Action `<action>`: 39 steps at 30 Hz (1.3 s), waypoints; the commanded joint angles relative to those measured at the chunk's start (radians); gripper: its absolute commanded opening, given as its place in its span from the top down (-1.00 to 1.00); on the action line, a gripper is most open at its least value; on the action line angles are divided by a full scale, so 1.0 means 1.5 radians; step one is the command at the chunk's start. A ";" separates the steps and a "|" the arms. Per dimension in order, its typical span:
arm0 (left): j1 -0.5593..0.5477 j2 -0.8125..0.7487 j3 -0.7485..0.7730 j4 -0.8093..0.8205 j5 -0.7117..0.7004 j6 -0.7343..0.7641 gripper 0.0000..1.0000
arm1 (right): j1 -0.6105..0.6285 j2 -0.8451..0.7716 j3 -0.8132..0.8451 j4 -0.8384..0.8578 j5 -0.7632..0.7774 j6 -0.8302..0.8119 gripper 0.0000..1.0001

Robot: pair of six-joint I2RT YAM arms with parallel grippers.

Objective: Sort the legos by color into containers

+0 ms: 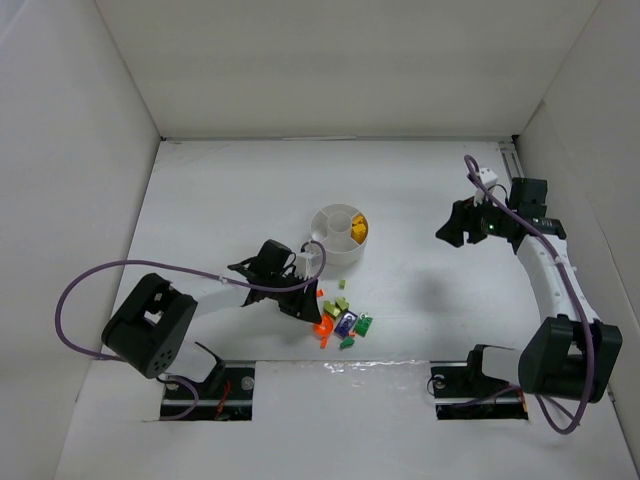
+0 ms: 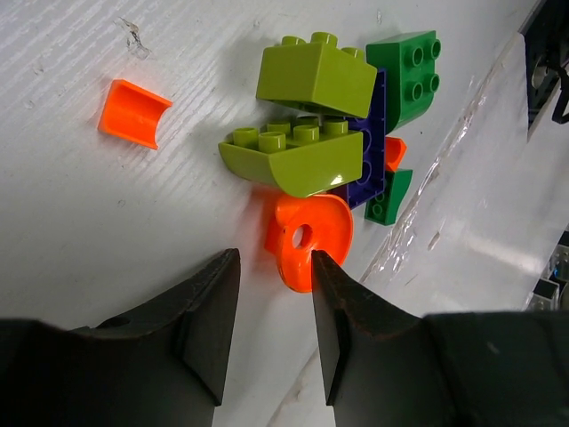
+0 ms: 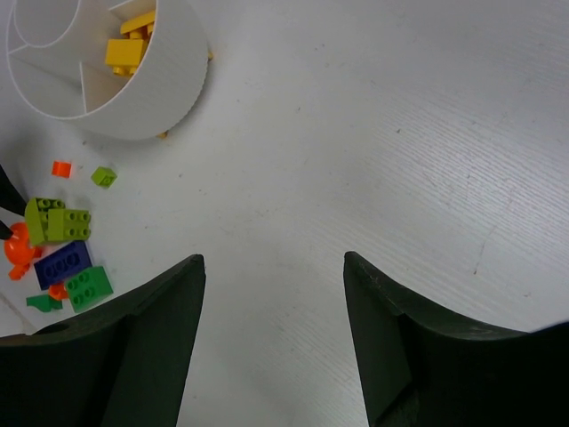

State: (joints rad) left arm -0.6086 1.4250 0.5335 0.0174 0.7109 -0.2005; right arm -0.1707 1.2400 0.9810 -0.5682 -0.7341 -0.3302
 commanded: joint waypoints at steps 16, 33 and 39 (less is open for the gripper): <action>-0.004 0.004 0.020 0.010 0.023 -0.004 0.37 | -0.018 0.005 -0.001 0.023 -0.026 -0.018 -0.37; -0.004 -0.046 0.006 0.023 0.017 0.002 0.70 | -0.018 0.005 -0.007 0.035 -0.039 -0.004 -0.34; -0.010 -0.124 0.012 0.015 0.005 0.021 0.83 | -0.018 0.005 -0.013 0.062 -0.053 0.034 -0.34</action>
State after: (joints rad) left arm -0.6125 1.3018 0.5335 0.0296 0.7208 -0.1921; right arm -0.1905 1.2514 0.9638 -0.5480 -0.7670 -0.3099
